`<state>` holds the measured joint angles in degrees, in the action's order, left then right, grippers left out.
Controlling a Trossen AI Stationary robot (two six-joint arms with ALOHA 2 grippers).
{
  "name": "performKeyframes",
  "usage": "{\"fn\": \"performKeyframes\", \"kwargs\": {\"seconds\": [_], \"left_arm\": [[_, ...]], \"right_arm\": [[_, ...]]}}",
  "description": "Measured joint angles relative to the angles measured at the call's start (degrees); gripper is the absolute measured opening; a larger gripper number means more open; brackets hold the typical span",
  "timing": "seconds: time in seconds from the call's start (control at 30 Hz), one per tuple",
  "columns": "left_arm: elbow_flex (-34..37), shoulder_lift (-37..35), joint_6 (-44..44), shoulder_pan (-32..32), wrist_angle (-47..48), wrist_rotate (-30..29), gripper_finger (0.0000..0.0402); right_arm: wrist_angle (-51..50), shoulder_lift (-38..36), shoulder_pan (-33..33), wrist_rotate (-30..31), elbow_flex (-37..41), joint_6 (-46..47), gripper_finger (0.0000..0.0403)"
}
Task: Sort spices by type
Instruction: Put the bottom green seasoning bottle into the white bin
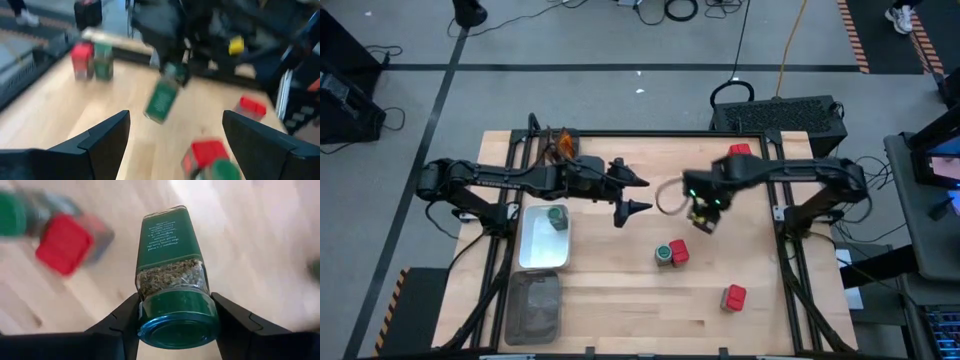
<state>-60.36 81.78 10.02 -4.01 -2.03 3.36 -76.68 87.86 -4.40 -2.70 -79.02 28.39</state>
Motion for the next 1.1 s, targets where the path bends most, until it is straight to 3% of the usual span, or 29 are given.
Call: {"fn": "performKeyframes", "kwargs": {"seconds": [0.17,0.33,0.7,1.1], "left_arm": [[0.00,0.00,0.06,-0.43,12.62,-0.36,0.0322],[0.00,0.00,0.18,-0.48,20.86,-2.55,0.0322],[0.00,0.00,1.70,-0.48,19.11,-3.06,0.0322],[0.00,0.00,1.86,-0.35,19.46,-3.09,0.0322]], "right_arm": [[3.44,5.83,-7.05,-0.54,0.00,-9.08,0.0175],[-1.74,12.67,-9.42,-0.59,-2.48,-13.36,0.0175],[-9.17,24.48,-9.86,-0.61,-14.62,-18.23,0.0180],[-6.43,27.40,-9.91,-0.57,-15.43,-20.62,0.0207]]}}
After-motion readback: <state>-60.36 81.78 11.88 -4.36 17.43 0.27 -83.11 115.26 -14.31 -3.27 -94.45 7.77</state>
